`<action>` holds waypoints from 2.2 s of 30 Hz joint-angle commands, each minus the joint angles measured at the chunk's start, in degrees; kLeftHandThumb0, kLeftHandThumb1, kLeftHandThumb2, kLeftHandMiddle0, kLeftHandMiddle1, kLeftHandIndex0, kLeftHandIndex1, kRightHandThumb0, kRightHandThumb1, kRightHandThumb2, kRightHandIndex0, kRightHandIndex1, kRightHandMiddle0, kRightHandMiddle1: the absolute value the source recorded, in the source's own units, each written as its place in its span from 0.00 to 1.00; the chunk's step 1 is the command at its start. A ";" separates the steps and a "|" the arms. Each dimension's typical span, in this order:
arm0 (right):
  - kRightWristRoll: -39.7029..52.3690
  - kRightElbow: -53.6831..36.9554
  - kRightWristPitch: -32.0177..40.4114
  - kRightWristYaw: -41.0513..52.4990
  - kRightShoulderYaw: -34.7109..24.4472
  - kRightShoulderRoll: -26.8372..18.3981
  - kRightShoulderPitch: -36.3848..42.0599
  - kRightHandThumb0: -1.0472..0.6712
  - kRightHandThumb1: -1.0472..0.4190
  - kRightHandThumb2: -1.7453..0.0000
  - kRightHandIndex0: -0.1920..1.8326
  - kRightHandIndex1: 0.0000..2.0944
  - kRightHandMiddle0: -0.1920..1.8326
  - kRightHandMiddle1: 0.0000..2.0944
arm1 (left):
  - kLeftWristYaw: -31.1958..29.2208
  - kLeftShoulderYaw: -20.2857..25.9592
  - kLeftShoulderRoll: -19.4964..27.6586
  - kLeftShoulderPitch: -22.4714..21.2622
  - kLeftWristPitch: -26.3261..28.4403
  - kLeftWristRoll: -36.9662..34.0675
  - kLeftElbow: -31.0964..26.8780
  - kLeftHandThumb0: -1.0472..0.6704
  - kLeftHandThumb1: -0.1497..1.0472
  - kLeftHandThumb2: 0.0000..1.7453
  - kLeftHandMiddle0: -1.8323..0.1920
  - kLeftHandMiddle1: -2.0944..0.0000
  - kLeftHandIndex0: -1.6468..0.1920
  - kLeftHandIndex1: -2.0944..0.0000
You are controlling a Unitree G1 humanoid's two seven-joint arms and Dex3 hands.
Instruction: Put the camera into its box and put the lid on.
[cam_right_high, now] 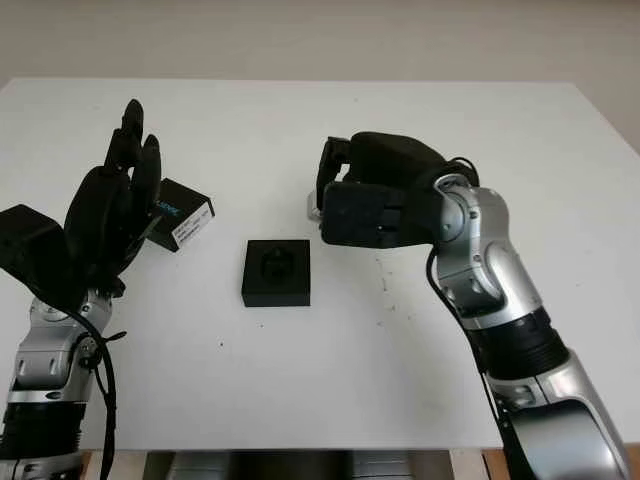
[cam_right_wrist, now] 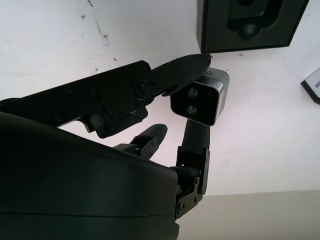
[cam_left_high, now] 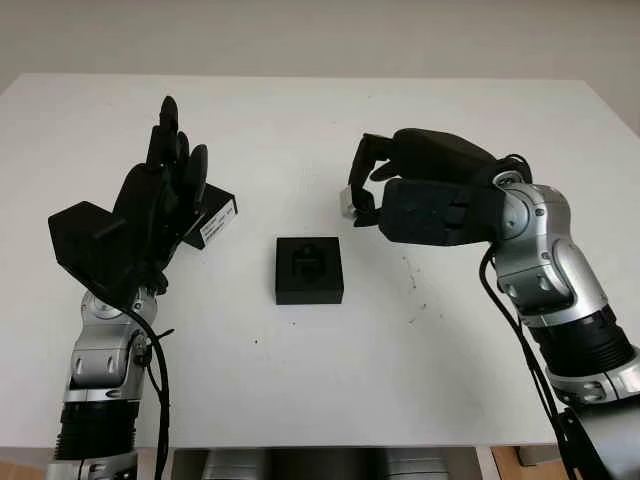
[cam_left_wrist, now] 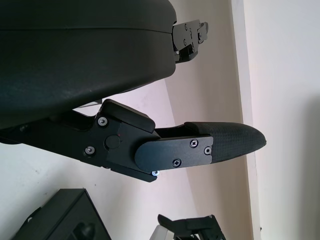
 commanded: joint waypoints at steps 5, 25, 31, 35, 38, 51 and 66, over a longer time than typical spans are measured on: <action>-1.57 -2.13 1.21 2.11 2.52 0.21 -3.52 0.35 0.00 0.90 0.33 0.44 0.28 0.80 | 0.64 -0.73 -0.31 -0.44 1.44 0.46 -1.75 0.12 1.00 0.31 1.00 1.00 1.00 1.00; -2.77 -4.88 2.47 2.89 5.53 2.82 -1.68 0.37 0.00 0.94 0.23 0.87 0.30 1.00 | 1.44 -1.30 -1.79 -1.30 0.92 0.60 -1.76 0.13 1.00 0.31 1.00 1.00 1.00 1.00; -1.68 -5.88 1.86 1.46 5.24 3.62 -0.08 0.37 0.00 0.94 0.19 0.74 0.31 1.00 | 2.02 -1.45 -1.93 -1.32 1.31 0.81 -2.06 0.12 1.00 0.31 1.00 1.00 1.00 1.00; -2.91 -6.88 0.81 2.02 6.38 2.89 0.11 0.36 0.00 0.93 0.14 0.69 0.26 1.00 | 2.25 -1.48 -1.98 -1.35 1.18 0.87 -2.12 0.12 1.00 0.32 1.00 1.00 1.00 1.00; -3.54 -7.81 -0.42 3.14 7.17 2.11 0.09 0.35 0.00 0.91 0.11 0.68 0.20 1.00 | 2.00 -1.40 -1.94 -1.44 1.00 0.65 -1.90 0.12 1.00 0.32 1.00 1.00 1.00 1.00; -5.17 -9.69 0.88 5.17 8.30 2.82 1.46 0.35 0.00 0.91 0.23 0.16 0.20 0.85 | 2.10 -1.70 -2.09 -1.32 1.30 0.84 -2.34 0.11 1.00 0.32 1.00 1.00 1.00 1.00; -7.19 -6.28 0.98 2.15 9.18 4.77 2.93 0.36 0.00 0.90 0.18 0.42 0.21 1.00 | 1.58 -1.67 -2.27 -1.32 0.66 0.11 -2.06 0.13 1.00 0.32 1.00 1.00 1.00 1.00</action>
